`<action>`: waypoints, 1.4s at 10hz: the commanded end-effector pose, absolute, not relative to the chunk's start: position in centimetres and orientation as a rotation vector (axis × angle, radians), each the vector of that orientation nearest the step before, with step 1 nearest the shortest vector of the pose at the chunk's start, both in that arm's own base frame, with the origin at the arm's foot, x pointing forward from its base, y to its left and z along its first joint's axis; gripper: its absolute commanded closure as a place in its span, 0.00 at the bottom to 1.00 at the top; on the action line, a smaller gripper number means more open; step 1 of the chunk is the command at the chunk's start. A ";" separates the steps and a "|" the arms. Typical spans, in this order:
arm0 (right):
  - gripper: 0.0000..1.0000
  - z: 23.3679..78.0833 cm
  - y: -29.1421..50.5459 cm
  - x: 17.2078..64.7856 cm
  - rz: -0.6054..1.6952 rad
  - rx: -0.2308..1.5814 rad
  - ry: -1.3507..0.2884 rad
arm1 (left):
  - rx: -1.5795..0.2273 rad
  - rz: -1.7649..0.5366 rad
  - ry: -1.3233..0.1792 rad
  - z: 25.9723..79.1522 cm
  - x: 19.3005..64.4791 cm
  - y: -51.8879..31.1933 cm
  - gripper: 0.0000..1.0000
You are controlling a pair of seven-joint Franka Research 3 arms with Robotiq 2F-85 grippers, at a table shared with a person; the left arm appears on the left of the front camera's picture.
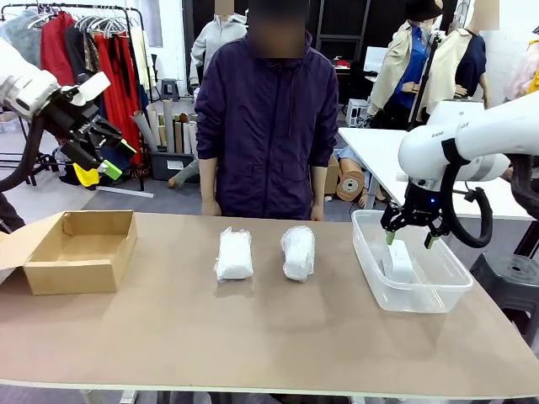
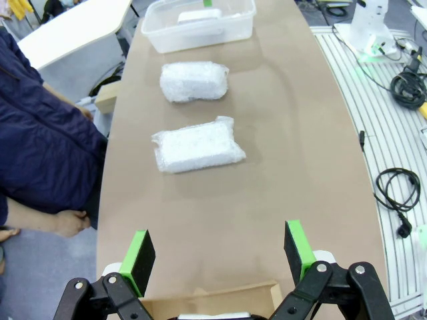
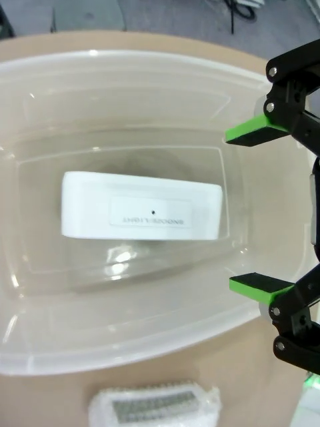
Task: Separate and place wrapped and unwrapped clocks.
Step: Pick up the Digital clock indicated by the person.
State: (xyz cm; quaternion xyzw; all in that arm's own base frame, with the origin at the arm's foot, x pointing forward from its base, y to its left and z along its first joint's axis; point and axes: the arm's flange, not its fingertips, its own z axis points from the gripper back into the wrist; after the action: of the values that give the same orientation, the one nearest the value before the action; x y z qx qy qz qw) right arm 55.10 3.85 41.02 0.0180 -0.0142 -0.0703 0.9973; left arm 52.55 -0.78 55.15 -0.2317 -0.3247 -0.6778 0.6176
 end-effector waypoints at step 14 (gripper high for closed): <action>0.00 52.0 10.5 53.9 0.834 0.338 -0.414 | -0.534 -1.560 -0.743 55.2 52.1 -0.7 0.00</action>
State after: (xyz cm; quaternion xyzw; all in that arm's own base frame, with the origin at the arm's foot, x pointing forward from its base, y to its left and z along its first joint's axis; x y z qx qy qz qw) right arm 53.79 11.32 52.71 0.0853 -0.1685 0.3175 0.9293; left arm 52.55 -0.78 55.17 -0.2315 -0.3248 -0.6779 0.6175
